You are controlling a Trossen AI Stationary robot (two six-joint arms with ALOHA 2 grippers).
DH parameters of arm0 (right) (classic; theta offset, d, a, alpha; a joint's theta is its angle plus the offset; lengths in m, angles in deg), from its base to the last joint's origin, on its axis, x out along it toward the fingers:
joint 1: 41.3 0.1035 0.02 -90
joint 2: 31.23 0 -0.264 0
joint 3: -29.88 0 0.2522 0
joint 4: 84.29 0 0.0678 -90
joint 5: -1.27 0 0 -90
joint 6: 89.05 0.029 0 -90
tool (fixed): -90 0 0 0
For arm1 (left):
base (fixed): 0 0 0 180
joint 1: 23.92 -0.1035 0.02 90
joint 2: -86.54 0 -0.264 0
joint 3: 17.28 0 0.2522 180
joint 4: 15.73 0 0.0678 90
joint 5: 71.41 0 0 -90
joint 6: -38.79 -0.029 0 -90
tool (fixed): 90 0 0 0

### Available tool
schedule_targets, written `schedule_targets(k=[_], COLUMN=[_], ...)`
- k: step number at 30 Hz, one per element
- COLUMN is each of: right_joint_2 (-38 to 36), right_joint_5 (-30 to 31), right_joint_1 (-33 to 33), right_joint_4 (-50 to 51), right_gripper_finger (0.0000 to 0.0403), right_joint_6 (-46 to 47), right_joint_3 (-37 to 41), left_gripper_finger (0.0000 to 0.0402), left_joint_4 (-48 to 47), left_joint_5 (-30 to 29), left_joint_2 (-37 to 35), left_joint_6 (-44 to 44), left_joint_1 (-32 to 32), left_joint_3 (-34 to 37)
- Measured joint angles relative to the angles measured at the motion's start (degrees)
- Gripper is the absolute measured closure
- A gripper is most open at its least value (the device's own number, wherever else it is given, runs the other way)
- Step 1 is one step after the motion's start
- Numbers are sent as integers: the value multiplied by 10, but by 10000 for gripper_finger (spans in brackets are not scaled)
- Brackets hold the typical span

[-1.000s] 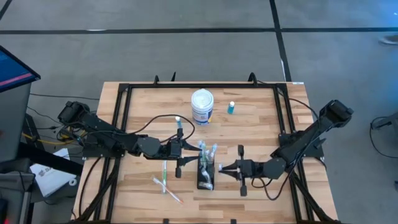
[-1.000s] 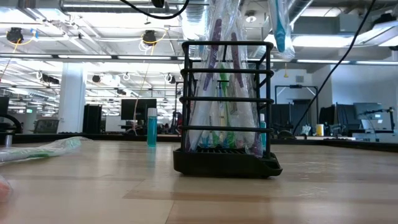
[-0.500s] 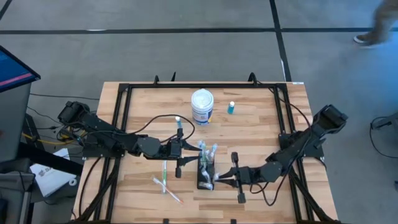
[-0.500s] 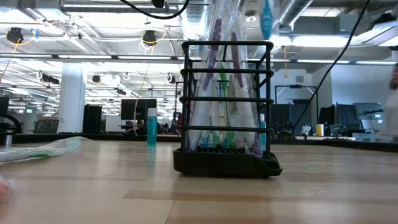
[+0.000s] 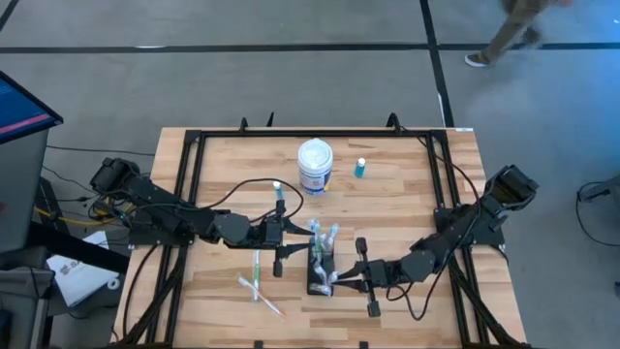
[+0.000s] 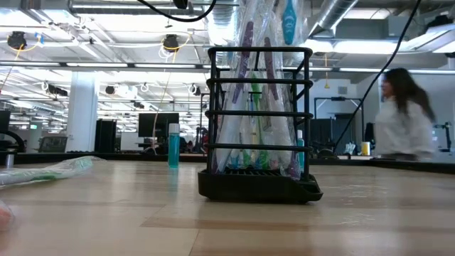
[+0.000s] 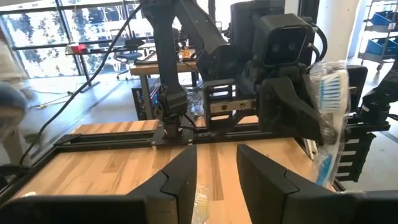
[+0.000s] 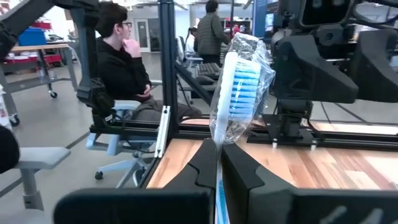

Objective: Pick & Place toothbrushing station
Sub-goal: Put the blue toothbrush into the black mesh organizer

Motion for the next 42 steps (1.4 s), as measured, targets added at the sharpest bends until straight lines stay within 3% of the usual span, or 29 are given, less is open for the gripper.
schedule_targets(k=[17,42], right_joint_2=[74,75], right_joint_5=[-71,-75], right_joint_1=[-33,-32], right_joint_4=[-68,-50], right_gripper_finger=[403,403], right_joint_6=[15,15], right_joint_3=[0,0], left_gripper_finger=[294,294], left_joint_4=[-1,-2], left_joint_5=[0,0], left_joint_2=[0,0], left_joint_6=[0,0], left_joint_1=[0,0], left_joint_3=[0,0])
